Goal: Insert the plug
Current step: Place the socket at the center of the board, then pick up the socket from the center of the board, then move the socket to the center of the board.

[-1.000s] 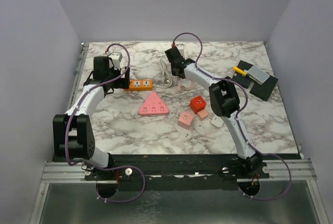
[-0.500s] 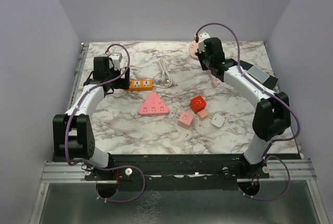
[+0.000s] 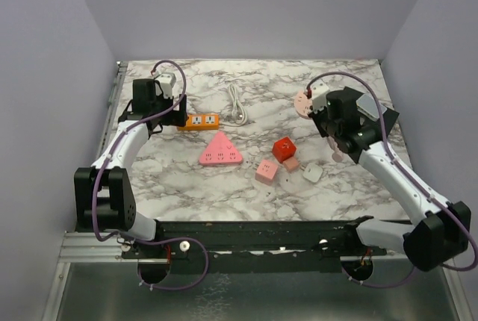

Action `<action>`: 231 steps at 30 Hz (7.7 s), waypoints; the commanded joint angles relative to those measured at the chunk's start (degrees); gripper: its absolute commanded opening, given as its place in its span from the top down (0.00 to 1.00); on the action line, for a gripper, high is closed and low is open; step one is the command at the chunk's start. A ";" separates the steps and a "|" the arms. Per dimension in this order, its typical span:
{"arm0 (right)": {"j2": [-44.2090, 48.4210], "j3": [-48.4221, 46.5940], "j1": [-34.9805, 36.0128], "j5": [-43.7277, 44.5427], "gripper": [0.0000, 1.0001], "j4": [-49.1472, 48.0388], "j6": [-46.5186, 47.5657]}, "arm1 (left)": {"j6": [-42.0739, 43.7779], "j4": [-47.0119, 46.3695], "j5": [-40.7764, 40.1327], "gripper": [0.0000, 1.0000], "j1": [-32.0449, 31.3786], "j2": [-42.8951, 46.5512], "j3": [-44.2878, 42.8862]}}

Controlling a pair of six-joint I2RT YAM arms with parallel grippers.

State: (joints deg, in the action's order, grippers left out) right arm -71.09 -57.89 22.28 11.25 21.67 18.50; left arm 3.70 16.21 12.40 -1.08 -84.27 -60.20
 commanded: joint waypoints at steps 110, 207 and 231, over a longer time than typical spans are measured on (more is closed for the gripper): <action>-1.54 -1.48 21.04 -19.25 0.00 -0.47 -9.09 | 31.58 6.78 -4.76 0.01 -9.03 -14.63 -11.02; -42.31 -12.56 25.18 -16.71 0.02 -17.89 -19.67 | 98.85 34.53 6.93 1.00 11.79 -1.95 8.84; -37.98 -13.85 40.19 -7.38 0.06 -19.29 -19.75 | 99.57 37.18 7.43 1.00 21.40 -1.87 6.59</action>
State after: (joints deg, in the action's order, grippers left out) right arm -107.11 -71.29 59.81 8.67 4.05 2.28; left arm 102.83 51.62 19.00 19.29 -86.37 -52.84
